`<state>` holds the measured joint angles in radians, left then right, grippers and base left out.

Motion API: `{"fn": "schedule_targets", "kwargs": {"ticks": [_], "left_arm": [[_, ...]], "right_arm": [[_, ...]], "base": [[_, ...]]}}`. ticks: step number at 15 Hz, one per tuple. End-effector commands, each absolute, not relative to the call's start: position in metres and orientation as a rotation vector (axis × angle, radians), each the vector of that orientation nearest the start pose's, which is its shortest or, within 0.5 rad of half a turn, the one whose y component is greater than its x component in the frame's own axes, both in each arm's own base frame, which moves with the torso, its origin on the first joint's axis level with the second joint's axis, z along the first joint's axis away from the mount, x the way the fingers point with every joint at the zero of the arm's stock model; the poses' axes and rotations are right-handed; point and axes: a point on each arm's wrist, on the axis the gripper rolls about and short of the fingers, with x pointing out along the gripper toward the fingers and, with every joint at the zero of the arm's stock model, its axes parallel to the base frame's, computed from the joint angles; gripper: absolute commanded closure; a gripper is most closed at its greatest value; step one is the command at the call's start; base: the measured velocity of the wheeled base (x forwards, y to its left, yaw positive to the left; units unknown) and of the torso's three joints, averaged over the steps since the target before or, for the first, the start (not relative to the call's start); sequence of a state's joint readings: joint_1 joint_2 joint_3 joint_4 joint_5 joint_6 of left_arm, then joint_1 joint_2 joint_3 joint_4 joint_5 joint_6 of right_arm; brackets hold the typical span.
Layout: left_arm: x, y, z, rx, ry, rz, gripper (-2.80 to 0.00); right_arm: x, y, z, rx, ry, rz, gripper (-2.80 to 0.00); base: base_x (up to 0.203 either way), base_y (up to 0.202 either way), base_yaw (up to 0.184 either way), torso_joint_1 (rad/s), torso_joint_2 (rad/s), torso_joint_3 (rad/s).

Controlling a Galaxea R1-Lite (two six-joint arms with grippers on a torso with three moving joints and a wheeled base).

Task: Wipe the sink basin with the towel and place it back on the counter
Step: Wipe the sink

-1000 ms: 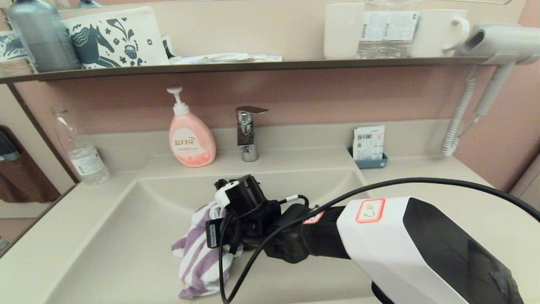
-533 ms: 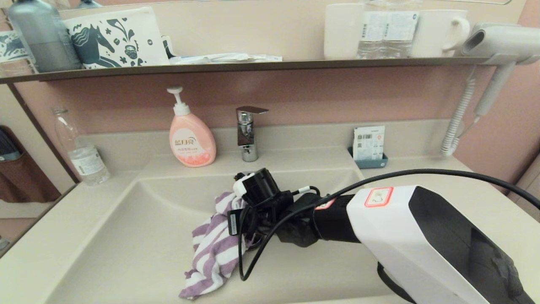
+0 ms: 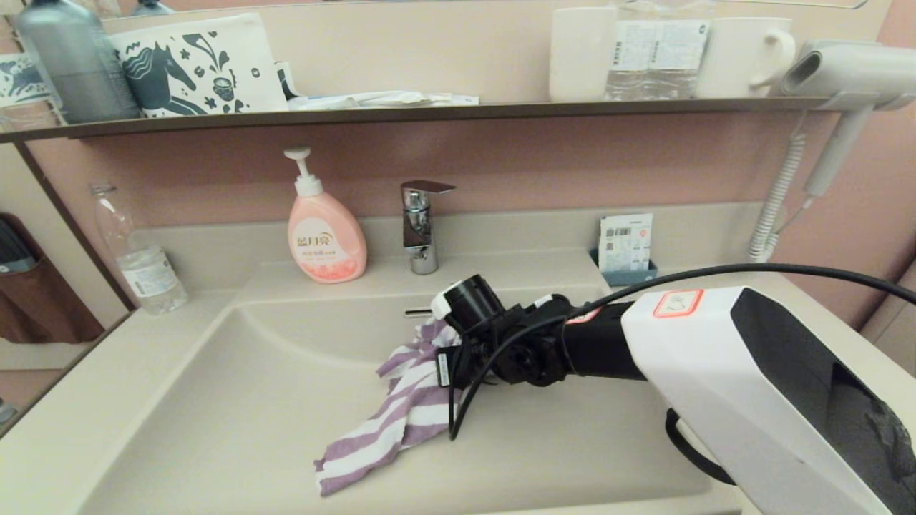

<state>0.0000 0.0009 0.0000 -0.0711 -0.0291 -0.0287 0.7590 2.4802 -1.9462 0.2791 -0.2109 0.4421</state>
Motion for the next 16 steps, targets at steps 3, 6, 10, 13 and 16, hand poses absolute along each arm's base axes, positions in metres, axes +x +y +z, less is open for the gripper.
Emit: {"fn": "schedule_targets", "kwargs": {"ticks": [3,6,10,13,16], "left_arm": [[-0.023,-0.001,0.083,-0.028,-0.070,-0.030,0.00],[-0.023,-0.001,0.083,-0.028,-0.070,-0.030,0.00],[-0.023,-0.001,0.083,-0.028,-0.070,-0.030,0.00],[-0.023,-0.001,0.083,-0.028,-0.070,-0.030,0.00],[-0.023,-0.001,0.083,-0.028,-0.070,-0.030,0.00]], "right_arm": [[0.352,0.313,0.104,-0.005,0.884,0.292,0.00],[0.336,0.296,0.118,-0.052,0.968,0.262,0.00],[0.301,0.273,0.124,-0.200,1.221,0.273,0.00],[0.276,0.276,0.123,-0.256,1.381,0.337,0.00],[0.255,0.301,0.113,-0.300,1.420,0.424,0.00]], "base": [[0.000,0.000,0.000,0.000,0.00,0.000],[0.000,0.000,0.000,0.000,0.00,0.000],[0.000,0.000,0.000,0.000,0.00,0.000],[0.000,0.000,0.000,0.000,0.00,0.000],[0.000,0.000,0.000,0.000,0.00,0.000]]}}
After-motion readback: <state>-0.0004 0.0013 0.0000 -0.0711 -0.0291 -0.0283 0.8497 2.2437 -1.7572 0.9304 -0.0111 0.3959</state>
